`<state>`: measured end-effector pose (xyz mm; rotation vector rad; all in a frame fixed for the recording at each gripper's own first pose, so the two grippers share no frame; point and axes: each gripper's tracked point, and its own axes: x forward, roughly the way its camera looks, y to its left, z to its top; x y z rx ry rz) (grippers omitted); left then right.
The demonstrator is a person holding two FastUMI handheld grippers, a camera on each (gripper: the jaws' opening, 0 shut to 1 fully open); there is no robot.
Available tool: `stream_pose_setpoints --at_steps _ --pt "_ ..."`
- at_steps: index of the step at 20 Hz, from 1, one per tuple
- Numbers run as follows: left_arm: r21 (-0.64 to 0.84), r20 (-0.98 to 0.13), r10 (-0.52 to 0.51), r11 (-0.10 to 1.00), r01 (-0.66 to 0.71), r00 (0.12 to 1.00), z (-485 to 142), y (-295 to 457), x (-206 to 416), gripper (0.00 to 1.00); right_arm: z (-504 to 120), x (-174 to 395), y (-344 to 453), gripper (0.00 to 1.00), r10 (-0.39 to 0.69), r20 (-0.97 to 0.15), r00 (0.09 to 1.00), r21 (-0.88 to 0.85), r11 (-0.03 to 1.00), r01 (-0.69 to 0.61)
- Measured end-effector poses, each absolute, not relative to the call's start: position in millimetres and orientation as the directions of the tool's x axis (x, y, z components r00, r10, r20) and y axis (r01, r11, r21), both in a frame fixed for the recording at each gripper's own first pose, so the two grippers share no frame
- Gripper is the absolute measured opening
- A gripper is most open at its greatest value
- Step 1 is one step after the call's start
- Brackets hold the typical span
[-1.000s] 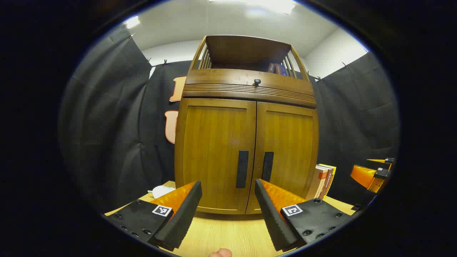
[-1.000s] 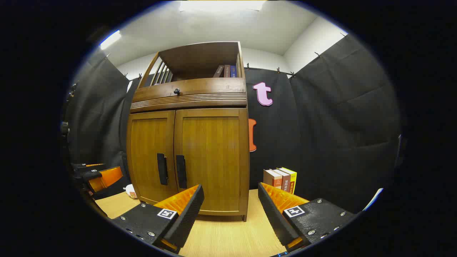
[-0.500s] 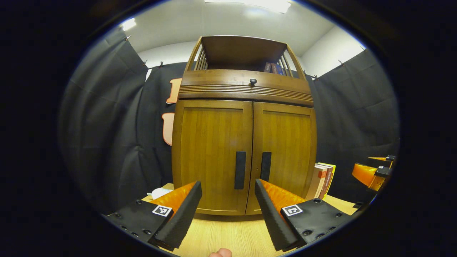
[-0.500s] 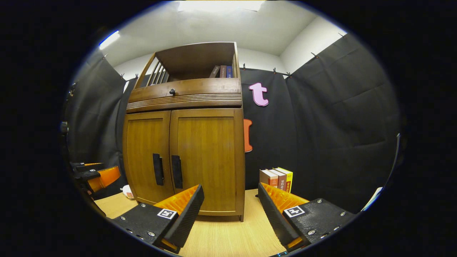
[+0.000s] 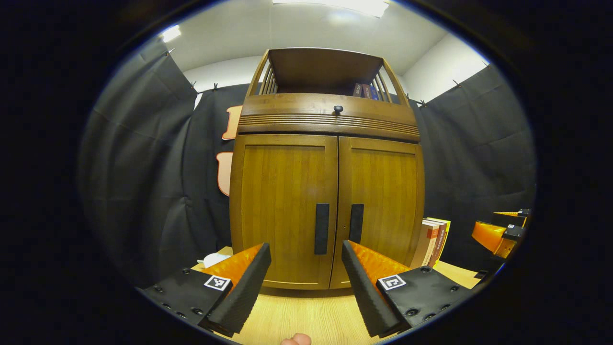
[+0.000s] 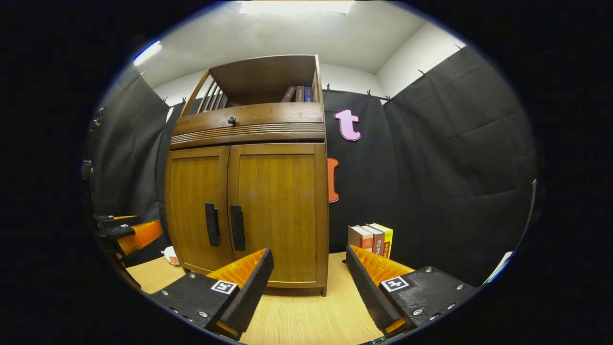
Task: Open the right door of the double-door shoe cabinet with the right hand, and open the left door with the left hand.
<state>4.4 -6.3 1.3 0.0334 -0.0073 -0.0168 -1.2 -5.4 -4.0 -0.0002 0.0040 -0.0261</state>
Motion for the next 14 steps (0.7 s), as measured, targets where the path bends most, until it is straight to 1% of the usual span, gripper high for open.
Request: stream_pose_setpoints --at_steps 3,4,5,7,8,9,10,11,12,13,14 --pt "0.033 0.007 -0.013 0.999 0.013 1.000 2.1 -5.2 5.5 0.93 -5.3 -1.6 -3.6 0.93 -0.023 -0.008 1.000 -0.012 1.000 0.023" --pt "0.032 0.008 -0.012 0.999 0.012 1.000 1.9 -4.2 5.8 0.96 -6.9 -1.6 -2.4 0.93 -0.019 -0.012 1.000 -0.017 1.000 0.019" --pt "0.031 0.007 -0.012 0.999 0.012 1.000 1.9 -4.7 5.9 0.93 -9.3 -2.2 -1.6 0.93 -0.017 -0.016 1.000 -0.019 1.000 0.017" --pt "0.031 0.007 -0.011 0.999 0.010 1.000 1.3 -4.1 6.0 0.93 -13.0 -2.9 2.2 0.93 -0.009 -0.026 1.000 -0.023 1.000 0.009" --pt "0.031 0.008 -0.010 0.999 0.009 1.000 1.4 -2.8 5.1 0.96 -13.7 -2.9 3.0 0.93 -0.006 -0.027 1.000 -0.026 1.000 0.006" --pt "0.030 0.009 -0.007 1.000 0.007 1.000 1.8 -2.6 5.6 0.96 -12.5 -3.7 3.7 0.93 -0.004 -0.026 1.000 -0.028 1.000 0.003" --pt "0.028 0.007 -0.005 1.000 0.005 1.000 1.1 -2.2 5.7 0.93 -12.0 -3.0 4.5 0.93 -0.001 -0.024 1.000 -0.028 1.000 0.001" --pt "0.026 0.004 -0.004 1.000 0.004 1.000 0.8 -2.0 5.5 0.93 -10.8 -2.9 5.2 0.97 0.001 -0.021 1.000 -0.028 1.000 -0.002" --pt "0.025 0.000 -0.003 1.000 0.003 1.000 -0.7 -1.5 6.5 0.96 -10.3 -1.6 6.3 0.97 0.004 -0.018 1.000 -0.029 1.000 -0.005" --pt "0.027 -0.002 -0.002 1.000 0.002 1.000 -0.9 -1.0 6.5 0.93 -9.0 0.4 7.6 0.93 0.009 -0.016 1.000 -0.031 0.999 -0.009" --pt "0.029 -0.003 -0.001 1.000 0.001 1.000 -0.7 -1.0 5.5 0.93 -7.6 3.4 9.0 0.93 0.015 -0.013 1.000 -0.033 0.999 -0.015"
